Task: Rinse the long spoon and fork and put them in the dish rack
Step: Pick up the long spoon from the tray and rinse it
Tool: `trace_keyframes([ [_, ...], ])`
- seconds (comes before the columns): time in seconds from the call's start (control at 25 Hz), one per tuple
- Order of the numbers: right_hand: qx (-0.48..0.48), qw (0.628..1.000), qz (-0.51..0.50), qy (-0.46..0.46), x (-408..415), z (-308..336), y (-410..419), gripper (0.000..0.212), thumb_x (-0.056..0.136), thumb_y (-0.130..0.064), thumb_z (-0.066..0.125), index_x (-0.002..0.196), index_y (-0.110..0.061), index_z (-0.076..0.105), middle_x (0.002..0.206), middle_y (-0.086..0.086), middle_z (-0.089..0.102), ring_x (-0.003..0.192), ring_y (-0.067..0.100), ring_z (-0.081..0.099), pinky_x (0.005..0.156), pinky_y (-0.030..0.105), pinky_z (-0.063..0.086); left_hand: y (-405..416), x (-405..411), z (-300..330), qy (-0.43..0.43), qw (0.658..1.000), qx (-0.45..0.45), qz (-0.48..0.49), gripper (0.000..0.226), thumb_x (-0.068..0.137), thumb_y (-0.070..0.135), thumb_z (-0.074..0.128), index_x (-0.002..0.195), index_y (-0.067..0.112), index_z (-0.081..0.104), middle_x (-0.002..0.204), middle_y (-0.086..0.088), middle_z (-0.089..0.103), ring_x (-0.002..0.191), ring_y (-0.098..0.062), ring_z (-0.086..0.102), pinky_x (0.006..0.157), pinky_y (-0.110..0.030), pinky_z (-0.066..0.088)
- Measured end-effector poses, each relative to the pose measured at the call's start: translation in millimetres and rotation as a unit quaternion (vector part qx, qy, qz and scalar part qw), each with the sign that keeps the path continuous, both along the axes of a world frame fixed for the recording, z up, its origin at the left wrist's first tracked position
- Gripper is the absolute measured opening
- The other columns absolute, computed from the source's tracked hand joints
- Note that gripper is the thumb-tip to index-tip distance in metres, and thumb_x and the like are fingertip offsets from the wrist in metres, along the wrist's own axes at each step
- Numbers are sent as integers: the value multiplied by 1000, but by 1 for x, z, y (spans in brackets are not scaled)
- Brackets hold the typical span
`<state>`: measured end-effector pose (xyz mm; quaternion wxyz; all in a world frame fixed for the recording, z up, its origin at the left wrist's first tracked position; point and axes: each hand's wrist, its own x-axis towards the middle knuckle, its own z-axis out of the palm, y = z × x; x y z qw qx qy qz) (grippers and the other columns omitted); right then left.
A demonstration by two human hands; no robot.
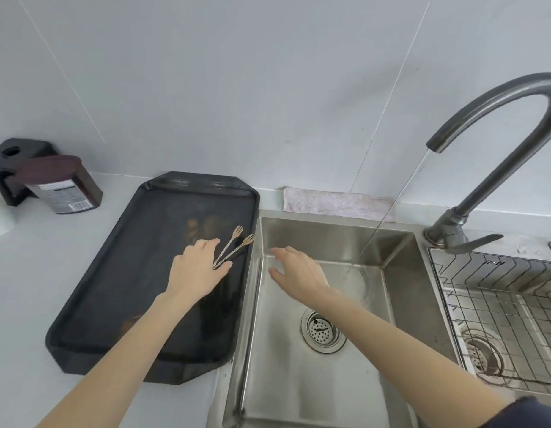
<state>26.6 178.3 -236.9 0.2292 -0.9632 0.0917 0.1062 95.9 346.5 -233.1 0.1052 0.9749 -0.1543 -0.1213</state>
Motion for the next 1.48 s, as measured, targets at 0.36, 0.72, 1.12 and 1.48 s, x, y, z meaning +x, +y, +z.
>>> trace_keyframes([
  [0.36,145,986,-74,42,53,-16,44,29,92,-17,47,113,-12,66,111,12,70,107,31,60,94,38,51,14,19,-35,32,996,-59,53,34,89,34,53,118,17,55,111,-2,63,101,-21,59,83,-36,51],
  [0.72,196,972,-116,57,73,-34,58,26,91,-16,46,104,-13,69,105,15,71,97,33,66,92,42,54,18,24,-49,31,990,-102,90,16,90,28,53,96,20,65,98,0,69,87,-21,61,72,-34,50],
  [1.12,278,947,-142,73,77,-33,65,21,92,-20,52,96,-8,70,86,8,69,64,13,61,67,22,50,20,22,-40,13,986,-136,98,19,90,25,53,100,18,67,101,-4,71,89,-22,64,75,-32,51],
  [1.48,444,865,-229,37,57,-9,48,7,91,-18,57,91,-13,62,73,-3,60,61,4,54,55,14,42,1,9,-13,12,980,-193,53,23,91,22,52,106,15,67,108,-7,71,92,-23,65,82,-29,48],
])
